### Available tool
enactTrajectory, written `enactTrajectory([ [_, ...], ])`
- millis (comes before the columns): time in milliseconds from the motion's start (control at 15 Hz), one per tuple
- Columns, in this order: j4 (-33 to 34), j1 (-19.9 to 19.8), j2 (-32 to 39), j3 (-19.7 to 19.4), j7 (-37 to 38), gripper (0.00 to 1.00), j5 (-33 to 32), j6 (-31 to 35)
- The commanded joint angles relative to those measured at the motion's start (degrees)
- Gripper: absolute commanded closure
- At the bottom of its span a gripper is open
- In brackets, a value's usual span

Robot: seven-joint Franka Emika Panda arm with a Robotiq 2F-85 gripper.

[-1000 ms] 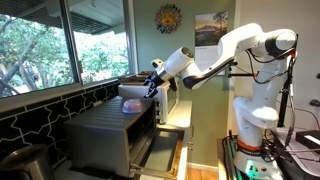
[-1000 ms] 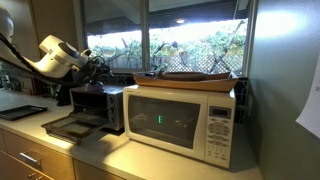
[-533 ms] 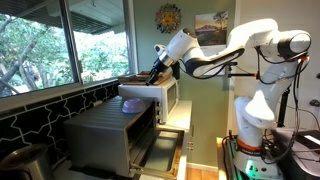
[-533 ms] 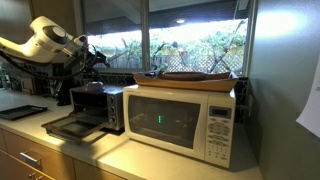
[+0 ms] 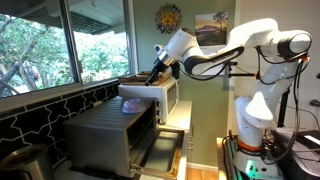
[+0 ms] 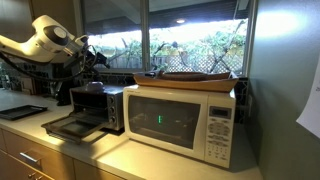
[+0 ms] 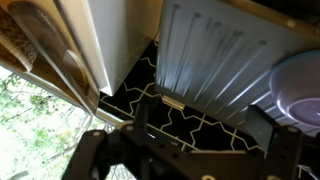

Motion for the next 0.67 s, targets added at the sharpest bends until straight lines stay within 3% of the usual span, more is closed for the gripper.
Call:
enactTrajectory([
  [0, 1.27, -0.38, 0.04, 0.41, -4.64, 0.00, 15.46, -2.84],
  [133, 2.07, -0.21, 0.39, 0.66, -6.16, 0.00, 22.98, -6.28],
  [600, 7.31, -1.44, 3.21, 2.37, -2.14, 0.00, 39.04, -22.03],
])
